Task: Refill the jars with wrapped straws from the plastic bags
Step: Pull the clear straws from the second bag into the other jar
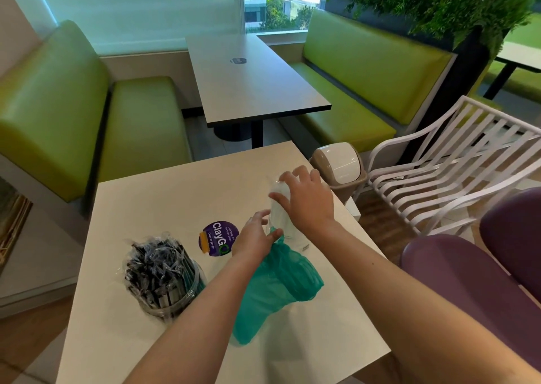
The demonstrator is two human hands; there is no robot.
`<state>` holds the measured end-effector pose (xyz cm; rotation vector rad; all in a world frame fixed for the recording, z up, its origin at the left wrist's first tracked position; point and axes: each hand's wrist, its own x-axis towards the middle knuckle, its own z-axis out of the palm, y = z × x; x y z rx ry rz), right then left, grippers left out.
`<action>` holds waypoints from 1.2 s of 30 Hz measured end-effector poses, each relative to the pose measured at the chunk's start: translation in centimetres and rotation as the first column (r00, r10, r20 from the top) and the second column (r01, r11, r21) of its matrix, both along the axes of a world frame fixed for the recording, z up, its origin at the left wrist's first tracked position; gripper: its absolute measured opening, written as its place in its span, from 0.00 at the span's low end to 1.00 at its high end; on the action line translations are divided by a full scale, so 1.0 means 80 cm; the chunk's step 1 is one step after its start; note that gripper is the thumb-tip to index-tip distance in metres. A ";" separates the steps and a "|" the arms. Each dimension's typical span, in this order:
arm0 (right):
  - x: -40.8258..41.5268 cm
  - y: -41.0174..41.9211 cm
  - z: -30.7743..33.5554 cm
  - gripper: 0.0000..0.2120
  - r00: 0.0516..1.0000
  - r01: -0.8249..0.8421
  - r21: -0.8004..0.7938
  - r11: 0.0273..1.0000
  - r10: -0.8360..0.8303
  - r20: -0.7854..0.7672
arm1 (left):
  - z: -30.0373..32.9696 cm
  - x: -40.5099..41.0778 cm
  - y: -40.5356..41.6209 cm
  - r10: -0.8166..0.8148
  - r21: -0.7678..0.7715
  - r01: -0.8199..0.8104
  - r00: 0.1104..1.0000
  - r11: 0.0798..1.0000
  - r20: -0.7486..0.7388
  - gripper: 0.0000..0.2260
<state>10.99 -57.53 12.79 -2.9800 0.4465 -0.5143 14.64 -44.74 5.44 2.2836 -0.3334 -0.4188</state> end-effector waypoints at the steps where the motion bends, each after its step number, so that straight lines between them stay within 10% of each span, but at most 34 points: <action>1: 0.000 0.002 -0.002 0.26 1.000 0.020 -0.011 1.000 -0.020 -0.021 | 0.000 0.000 0.000 0.001 0.002 -0.001 1.000 1.000 0.002 0.27; 6: -0.011 0.006 -0.033 0.37 0.962 -0.025 -0.057 0.998 0.009 -0.272 | -0.001 0.000 0.000 -0.009 0.021 0.009 1.000 1.000 0.022 0.26; 13: -0.015 0.012 -0.033 0.16 0.982 -0.167 -0.018 0.986 0.168 0.087 | -0.003 0.002 0.001 -0.009 -0.010 0.009 1.000 1.000 0.001 0.27; 20: -0.012 0.011 -0.018 0.24 0.976 -0.121 -0.109 0.987 0.098 -0.197 | 0.000 -0.001 0.001 -0.007 0.021 0.007 1.000 1.000 0.013 0.27; 36: -0.024 0.004 -0.012 0.26 0.995 0.062 0.123 0.990 -0.052 -0.079 | 0.008 -0.008 0.004 -0.019 -0.013 0.018 1.000 1.000 -0.018 0.26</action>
